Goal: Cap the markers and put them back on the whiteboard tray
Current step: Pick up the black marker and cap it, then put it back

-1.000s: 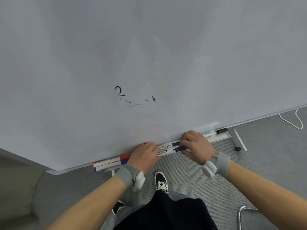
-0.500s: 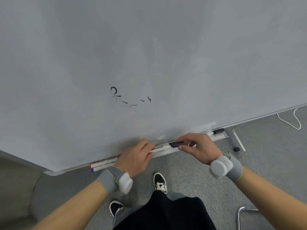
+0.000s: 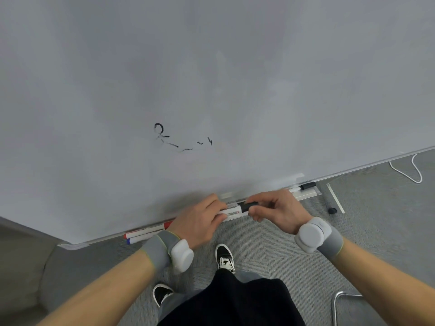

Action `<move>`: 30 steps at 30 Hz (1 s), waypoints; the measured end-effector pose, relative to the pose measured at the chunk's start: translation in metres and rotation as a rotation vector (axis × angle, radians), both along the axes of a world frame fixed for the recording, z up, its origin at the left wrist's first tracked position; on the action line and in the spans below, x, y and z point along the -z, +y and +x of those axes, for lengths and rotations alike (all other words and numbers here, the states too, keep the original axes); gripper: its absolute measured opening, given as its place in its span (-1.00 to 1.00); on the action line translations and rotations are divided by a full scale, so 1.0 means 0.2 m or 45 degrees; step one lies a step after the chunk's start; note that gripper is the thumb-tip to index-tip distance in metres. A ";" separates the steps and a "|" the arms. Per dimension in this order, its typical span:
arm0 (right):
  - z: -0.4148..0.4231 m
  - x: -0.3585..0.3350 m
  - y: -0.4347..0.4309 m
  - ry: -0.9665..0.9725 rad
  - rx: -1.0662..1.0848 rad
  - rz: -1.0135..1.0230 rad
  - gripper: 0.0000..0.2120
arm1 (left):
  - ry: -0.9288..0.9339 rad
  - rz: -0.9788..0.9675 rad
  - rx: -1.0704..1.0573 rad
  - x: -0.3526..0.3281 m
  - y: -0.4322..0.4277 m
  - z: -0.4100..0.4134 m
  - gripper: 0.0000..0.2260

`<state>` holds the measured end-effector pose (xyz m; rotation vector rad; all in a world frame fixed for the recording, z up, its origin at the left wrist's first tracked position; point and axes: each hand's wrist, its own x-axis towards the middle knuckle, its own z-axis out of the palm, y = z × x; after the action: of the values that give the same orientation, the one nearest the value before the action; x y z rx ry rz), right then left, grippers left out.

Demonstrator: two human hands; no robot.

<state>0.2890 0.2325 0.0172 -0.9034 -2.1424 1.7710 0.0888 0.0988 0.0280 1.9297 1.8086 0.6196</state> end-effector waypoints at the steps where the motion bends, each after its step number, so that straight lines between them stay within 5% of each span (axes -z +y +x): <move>1: 0.00 0.00 0.00 0.004 0.002 -0.013 -0.85 | 0.006 0.000 0.012 0.00 0.01 0.00 -0.88; 10: -0.02 -0.03 0.05 -0.003 -0.007 -0.008 -0.87 | -0.069 0.028 0.061 0.02 0.08 -0.04 -0.93; 14: 0.01 0.00 0.07 -0.278 -0.159 0.332 -0.84 | 0.050 -0.006 0.101 0.10 0.05 -0.03 -0.90; 25: 0.40 0.12 0.40 -0.553 0.552 0.534 -0.91 | 0.555 -0.054 0.028 0.25 0.04 0.00 -0.85; 30: 0.49 0.21 0.47 -0.660 0.622 0.629 -0.84 | 0.512 -0.113 -0.118 0.25 0.10 0.08 -0.76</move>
<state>0.3868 0.3274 -0.0240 -1.6733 -2.2055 0.7807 0.1049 0.1182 -0.0229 2.0264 2.1330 0.1787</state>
